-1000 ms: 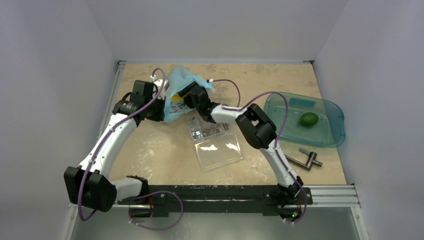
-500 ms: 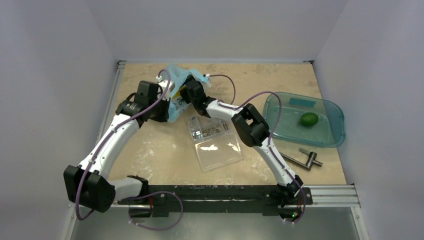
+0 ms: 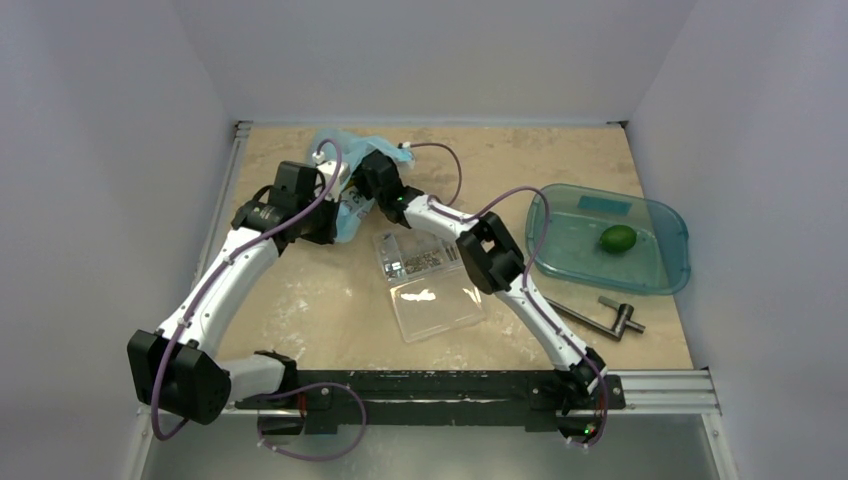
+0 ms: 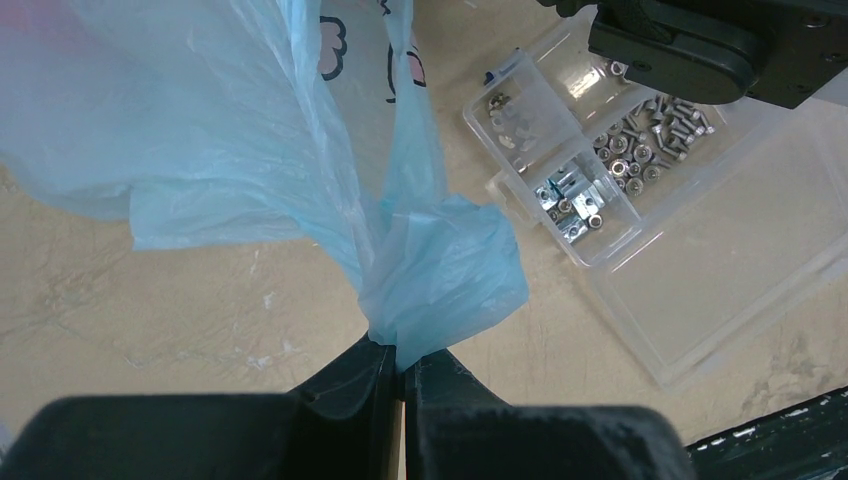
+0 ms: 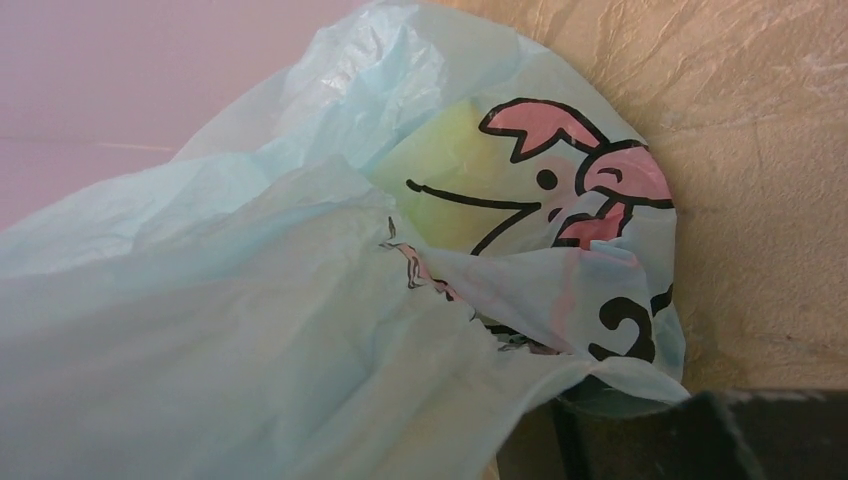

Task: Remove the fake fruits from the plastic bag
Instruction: Take out the fake fruit from the plastic bag.

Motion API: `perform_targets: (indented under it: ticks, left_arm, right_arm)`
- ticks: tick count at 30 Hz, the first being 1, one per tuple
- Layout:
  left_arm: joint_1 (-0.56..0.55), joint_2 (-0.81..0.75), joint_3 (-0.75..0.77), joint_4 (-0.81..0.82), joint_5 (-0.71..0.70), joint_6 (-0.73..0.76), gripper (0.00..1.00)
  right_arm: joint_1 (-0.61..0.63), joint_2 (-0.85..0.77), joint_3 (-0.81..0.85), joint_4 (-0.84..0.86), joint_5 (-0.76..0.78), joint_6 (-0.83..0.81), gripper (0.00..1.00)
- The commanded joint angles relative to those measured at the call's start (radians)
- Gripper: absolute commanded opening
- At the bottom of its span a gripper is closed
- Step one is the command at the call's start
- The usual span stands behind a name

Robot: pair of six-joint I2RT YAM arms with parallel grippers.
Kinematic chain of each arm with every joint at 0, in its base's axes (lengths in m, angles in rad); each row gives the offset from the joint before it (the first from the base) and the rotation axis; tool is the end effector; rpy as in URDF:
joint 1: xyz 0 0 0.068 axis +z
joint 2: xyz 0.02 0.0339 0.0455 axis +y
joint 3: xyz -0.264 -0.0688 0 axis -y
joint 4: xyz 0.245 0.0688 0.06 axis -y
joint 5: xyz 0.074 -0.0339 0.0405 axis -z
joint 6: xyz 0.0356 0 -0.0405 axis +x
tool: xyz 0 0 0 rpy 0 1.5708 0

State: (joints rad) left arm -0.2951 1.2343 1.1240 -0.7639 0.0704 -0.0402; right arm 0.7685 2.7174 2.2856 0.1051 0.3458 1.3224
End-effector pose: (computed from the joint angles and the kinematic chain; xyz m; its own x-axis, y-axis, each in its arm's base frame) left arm 0.2415 -0.0760 0.3114 -0.7467 0.1851 -0.6389 0.3035 0.9495 -0.0797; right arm 0.4470 0.4153 0.1396 -0.4669 0.8171 -0.3383 0.1196 0.4374 0.8913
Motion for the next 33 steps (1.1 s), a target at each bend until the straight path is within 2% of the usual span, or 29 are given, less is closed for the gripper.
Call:
perform_targets:
  ticks: [1, 5, 7, 15, 22, 27, 33]
  left_arm:
    - [-0.005, 0.001, 0.031, -0.006, -0.015, 0.015, 0.0]
    - [-0.005, 0.007, 0.032, -0.007, -0.023, 0.015, 0.0]
    - [-0.005, 0.011, 0.033, -0.009, -0.029, 0.012, 0.0]
    - [-0.004, -0.014, 0.024, 0.013, -0.1, -0.011, 0.0]
    - [-0.004, -0.063, 0.008, 0.044, -0.165, -0.026, 0.0]
    - [-0.004, -0.125, -0.02, 0.083, -0.216, -0.038, 0.0]
    - [-0.004, -0.158, -0.048, 0.109, -0.262, -0.043, 0.0]
  right_arm:
    - [-0.019, 0.017, -0.058, 0.043, -0.028, -0.043, 0.4]
    - [-0.037, -0.045, -0.117, 0.168, -0.102, -0.068, 0.19]
    - [-0.051, -0.095, -0.163, 0.242, -0.147, -0.07, 0.14]
    - [-0.086, -0.317, -0.479, 0.519, -0.293, -0.045, 0.0]
    - [-0.083, -0.46, -0.718, 0.721, -0.399, -0.029, 0.0]
    - [-0.081, -0.501, -0.854, 0.82, -0.51, -0.021, 0.0]
    - [-0.103, -0.515, -0.936, 0.944, -0.665, -0.062, 0.0]
